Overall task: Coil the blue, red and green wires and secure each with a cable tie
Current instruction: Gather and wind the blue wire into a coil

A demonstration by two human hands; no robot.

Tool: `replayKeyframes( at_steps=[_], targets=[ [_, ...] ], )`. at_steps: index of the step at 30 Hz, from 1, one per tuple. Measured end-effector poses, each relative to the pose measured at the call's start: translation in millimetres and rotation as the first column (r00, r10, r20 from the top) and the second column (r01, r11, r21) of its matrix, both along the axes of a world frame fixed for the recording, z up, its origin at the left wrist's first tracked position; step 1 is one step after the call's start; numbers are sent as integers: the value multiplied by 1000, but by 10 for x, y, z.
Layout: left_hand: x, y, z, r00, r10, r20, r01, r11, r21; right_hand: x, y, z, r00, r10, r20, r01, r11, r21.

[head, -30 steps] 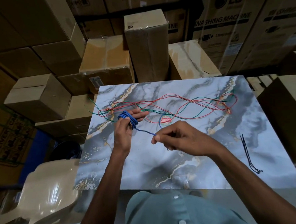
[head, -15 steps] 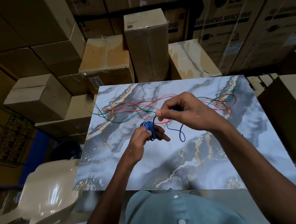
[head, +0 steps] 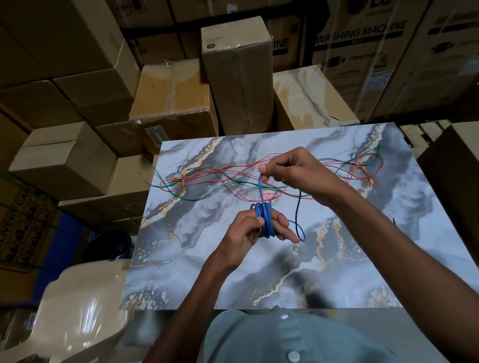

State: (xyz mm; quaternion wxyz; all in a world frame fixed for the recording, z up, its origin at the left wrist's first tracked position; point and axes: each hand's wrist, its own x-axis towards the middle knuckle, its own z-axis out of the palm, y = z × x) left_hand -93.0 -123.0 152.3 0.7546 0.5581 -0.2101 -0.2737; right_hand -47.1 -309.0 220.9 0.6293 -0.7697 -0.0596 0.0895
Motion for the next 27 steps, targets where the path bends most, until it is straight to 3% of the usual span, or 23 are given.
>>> replayKeyframes(
  at_steps=[6, 13, 22, 27],
  targets=[
    [33, 5, -19, 986, 69, -149, -81, 994, -72, -90, 123, -832, 938, 32, -345, 7, 994, 112],
    [21, 30, -66, 960, 132, -247, -174, 972, -159, -365, 195, -1039, 858, 28, -513, 82, 978, 191],
    [91, 27, 12, 966, 134, -220, -171, 972, -158, -453, 137, -1068, 844, 90, -529, 62, 963, 261],
    [37, 13, 36, 980, 75, -184, -98, 988, -117, -331, 83, -816, 896, 108, -430, -25, 980, 196]
  ],
)
